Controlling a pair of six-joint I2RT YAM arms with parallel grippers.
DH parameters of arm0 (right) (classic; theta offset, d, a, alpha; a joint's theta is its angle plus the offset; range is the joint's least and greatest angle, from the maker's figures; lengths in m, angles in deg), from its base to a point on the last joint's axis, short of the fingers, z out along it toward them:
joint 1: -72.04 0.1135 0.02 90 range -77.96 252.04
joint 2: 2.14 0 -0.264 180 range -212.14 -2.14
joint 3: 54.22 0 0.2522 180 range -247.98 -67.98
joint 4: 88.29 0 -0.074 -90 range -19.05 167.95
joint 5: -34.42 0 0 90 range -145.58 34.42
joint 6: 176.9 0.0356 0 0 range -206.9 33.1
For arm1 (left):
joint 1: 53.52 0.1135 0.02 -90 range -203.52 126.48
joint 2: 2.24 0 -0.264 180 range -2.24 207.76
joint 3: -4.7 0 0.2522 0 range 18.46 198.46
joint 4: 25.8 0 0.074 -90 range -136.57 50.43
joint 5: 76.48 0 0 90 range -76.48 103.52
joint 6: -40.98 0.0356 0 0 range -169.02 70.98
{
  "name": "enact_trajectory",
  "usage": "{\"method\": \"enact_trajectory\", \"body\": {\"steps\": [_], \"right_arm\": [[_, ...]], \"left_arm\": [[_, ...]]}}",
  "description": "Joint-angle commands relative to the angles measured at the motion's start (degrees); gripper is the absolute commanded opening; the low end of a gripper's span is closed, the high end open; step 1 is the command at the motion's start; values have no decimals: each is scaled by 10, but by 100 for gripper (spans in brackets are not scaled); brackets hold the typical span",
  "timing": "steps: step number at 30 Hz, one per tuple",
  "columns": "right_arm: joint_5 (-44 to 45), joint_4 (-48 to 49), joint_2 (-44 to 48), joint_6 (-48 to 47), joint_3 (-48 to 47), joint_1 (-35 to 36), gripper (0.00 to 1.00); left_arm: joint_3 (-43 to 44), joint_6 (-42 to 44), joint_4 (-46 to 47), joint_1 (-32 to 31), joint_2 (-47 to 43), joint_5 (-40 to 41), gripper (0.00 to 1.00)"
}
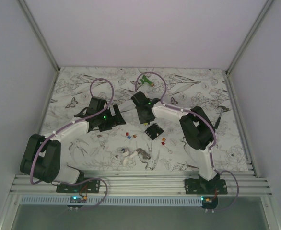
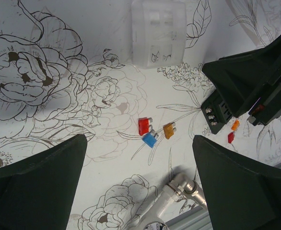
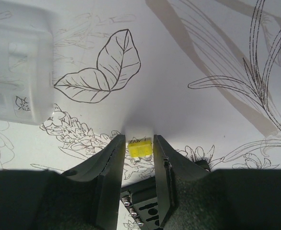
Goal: Snap on the fuse box
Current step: Pick up the fuse from the center of the board.
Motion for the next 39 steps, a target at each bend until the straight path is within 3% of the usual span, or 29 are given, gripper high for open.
{"method": "enact_trajectory", "body": {"steps": [1, 16, 27, 39], "right_arm": [[-24, -28, -1, -10, -9, -7, 36], [-49, -38, 0, -24, -9, -13, 37], [-41, -39, 7, -25, -5, -13, 25], [-59, 20, 68, 11, 21, -14, 22]], "left_arm": [[0, 4, -19, 3, -9, -4, 97], [0, 4, -19, 3, -10, -4, 97], [0, 4, -18, 2, -12, -11, 97], [-2, 3, 28, -30, -33, -25, 91]]}}
